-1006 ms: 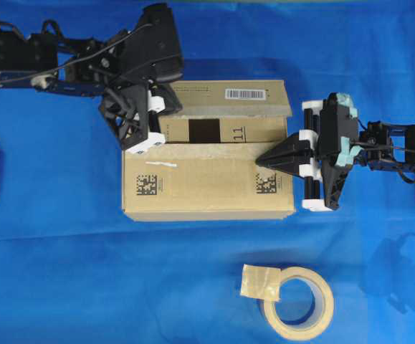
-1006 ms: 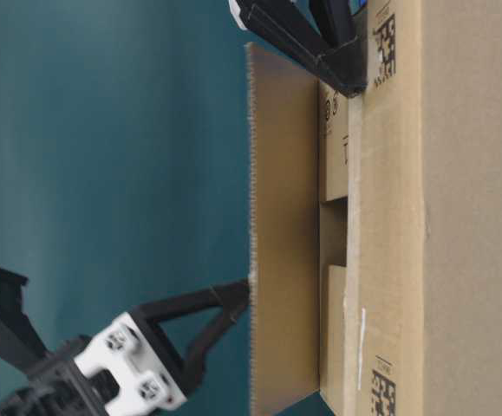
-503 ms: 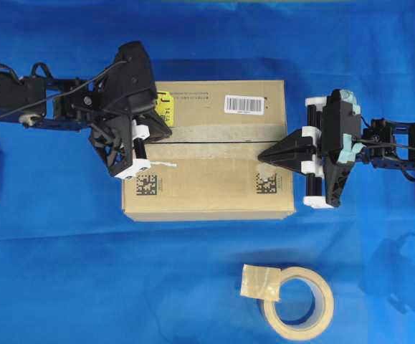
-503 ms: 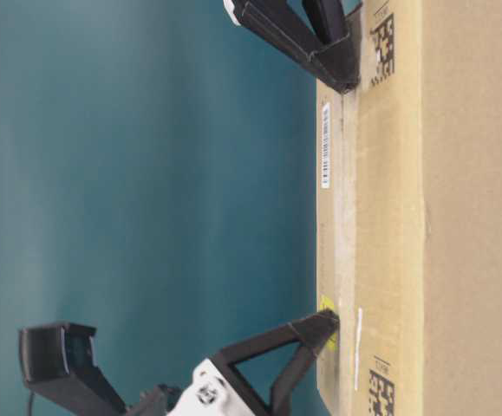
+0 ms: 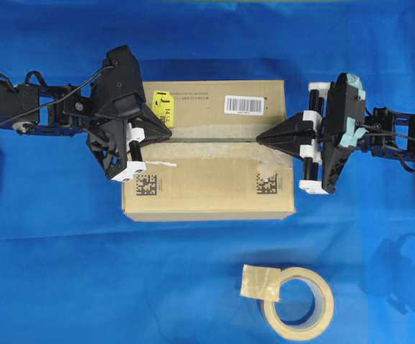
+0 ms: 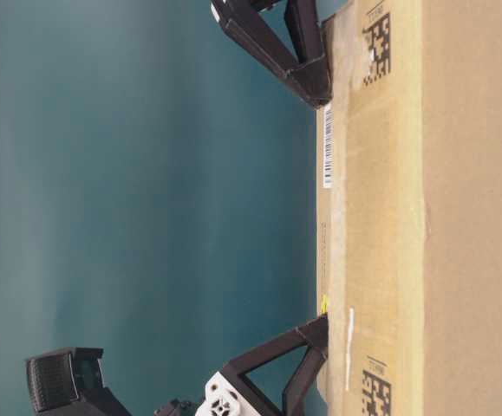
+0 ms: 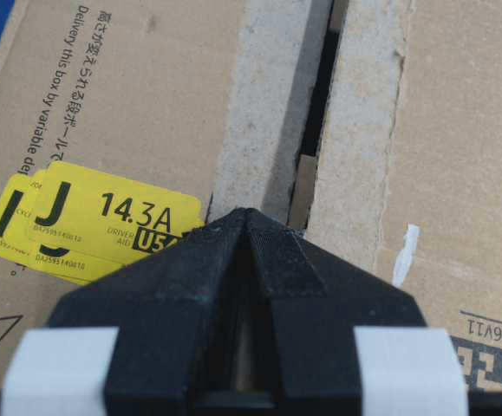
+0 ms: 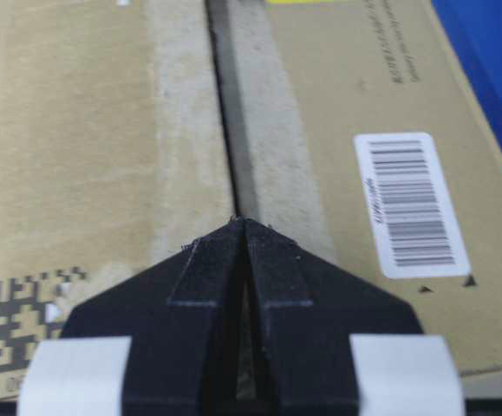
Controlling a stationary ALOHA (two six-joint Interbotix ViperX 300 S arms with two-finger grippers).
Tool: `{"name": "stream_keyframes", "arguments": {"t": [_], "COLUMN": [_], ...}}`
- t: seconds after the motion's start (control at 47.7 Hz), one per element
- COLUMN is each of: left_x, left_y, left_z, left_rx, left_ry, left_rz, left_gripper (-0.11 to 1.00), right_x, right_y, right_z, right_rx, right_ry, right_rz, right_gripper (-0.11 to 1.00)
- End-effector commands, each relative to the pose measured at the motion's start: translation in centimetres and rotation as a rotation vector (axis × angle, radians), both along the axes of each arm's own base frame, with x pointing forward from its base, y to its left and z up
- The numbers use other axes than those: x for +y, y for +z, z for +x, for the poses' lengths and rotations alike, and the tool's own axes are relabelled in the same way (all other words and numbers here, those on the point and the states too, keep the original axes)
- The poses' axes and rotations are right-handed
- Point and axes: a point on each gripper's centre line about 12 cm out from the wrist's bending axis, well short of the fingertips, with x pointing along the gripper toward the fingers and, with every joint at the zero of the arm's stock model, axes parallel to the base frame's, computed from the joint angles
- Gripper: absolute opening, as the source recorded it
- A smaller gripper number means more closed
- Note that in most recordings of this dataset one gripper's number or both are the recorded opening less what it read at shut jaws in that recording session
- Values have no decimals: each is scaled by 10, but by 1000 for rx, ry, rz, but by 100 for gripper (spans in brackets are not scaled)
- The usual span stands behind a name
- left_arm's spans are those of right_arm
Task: Close the cardboard box.
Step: 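Press both grippers along the center seam of the closed flaps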
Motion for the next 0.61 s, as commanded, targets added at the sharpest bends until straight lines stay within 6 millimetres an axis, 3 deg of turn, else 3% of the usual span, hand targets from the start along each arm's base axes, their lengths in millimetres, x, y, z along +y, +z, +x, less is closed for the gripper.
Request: {"name": "stream_keyframes", "arguments": {"t": [0.0,0.293,0.587], "left_x": [-2,-6,-14], "left_y": [9,13,14], "left_z": [0,-5,-27], "left_rx": [-34,-113,-255], "left_ry": [-6,-22,-35], "left_rz": [4,23,39], "left_gripper": [0,0,0], "right_x": [-1,-2,-3], "right_y": [5,-6,-12], "right_z": [1,2,-2], "right_rx": [-22,12,27], "right_ry": [-5,-8,-18], "right_rz": [-3,2,8], "right_gripper": [0,0,0]}}
